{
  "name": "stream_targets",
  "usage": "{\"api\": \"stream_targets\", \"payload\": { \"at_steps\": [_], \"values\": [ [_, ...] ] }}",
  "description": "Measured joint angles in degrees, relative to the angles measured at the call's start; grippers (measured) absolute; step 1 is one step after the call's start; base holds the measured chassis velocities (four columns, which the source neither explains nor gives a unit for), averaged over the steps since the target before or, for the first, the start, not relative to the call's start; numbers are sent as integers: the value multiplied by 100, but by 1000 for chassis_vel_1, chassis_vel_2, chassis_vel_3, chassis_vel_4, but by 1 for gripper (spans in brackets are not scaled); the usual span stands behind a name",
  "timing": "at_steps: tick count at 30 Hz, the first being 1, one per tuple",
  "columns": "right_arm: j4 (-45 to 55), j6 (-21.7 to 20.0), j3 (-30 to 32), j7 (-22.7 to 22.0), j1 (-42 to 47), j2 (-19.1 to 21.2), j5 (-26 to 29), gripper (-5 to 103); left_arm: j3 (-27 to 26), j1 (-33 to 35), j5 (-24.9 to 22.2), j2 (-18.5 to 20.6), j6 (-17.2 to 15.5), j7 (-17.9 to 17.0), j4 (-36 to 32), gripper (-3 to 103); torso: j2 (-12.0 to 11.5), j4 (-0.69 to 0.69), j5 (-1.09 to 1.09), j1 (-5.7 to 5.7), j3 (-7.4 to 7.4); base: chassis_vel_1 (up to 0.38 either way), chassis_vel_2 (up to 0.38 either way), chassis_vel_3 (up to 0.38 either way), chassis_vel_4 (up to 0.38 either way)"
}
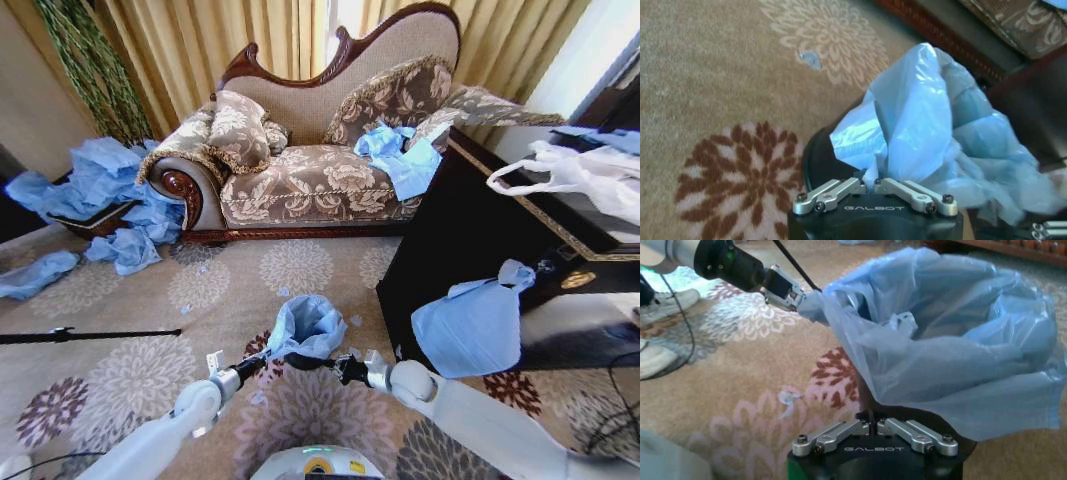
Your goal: Place a garbage bag over the trash bin.
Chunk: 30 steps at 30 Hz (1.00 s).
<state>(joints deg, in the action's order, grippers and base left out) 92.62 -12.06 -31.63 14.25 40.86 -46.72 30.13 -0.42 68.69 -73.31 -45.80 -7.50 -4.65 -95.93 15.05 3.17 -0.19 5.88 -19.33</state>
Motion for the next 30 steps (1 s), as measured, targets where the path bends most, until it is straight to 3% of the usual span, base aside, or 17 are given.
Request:
{"api": "stream_targets", "payload": {
  "at_steps": [5, 11, 14, 16, 20, 21, 23, 24, 27, 28, 30],
  "values": [
    [-472, 76, 19, -101, -53, -247, -137, 0, 210, -425, 362, -383, 259, -49, 737, 0, 0, 0, 0, 1, -1, 0, 0, 0, 0],
    [-472, 95, 60, -130, 9, -163, -172, 0, 290, -606, 551, -723, 497, -6, 1125, 0, 0, 0, 0, 1, -1, 0, 0, 0, 0],
    [-426, 226, 299, -153, 226, 64, -240, 0, 273, -627, 578, -1054, 634, 19, 1361, 16, 0, 0, 0, 0, 0, 0, 0, 0, 0],
    [-425, 279, 398, -162, 304, 117, -280, -3, 253, -600, 567, -1110, 668, 19, 1393, 16, 0, -1, 0, 1, 0, 0, 0, 0, 0],
    [-342, 362, 971, -187, 759, 315, -465, 13, 229, -396, 656, -1062, 681, 74, 1329, 32, 0, 2, -3, 0, 0, 0, 0, 0, 0],
    [-287, 371, 1194, -187, 925, 372, -517, 13, 222, -297, 802, -983, 693, 136, 1296, 32, 0, 4, -1, 0, 0, 0, 0, 0, 0],
    [-97, 379, 1805, -199, 1326, 484, -625, 24, 175, -66, 1147, -799, 800, 320, 1252, 43, 0, 0, 0, 0, 0, 0, 0, 0, 0],
    [-97, 379, 1805, -199, 1326, 484, -625, 24, 175, -66, 1147, -799, 800, 320, 1252, 43, 0, 0, 0, 0, 0, 0, 0, 0, 0],
    [205, 359, 2296, -394, 1591, 508, -606, 40, 48, 86, 1242, -717, 934, 393, 1173, 59, 0, -1, -1, 0, 0, 0, 0, 0, 0],
    [205, 359, 2296, -394, 1591, 508, -606, 40, 48, 86, 1242, -717, 934, 393, 1173, 59, 0, -1, -1, 0, 0, 0, 0, 0, 0],
    [396, 326, 2465, -441, 1691, 494, -555, 45, -23, 101, 1230, -720, 1005, 393, 1134, 70, 0, 0, -1, 0, 0, 0, 0, 0, 0]
  ]
}}
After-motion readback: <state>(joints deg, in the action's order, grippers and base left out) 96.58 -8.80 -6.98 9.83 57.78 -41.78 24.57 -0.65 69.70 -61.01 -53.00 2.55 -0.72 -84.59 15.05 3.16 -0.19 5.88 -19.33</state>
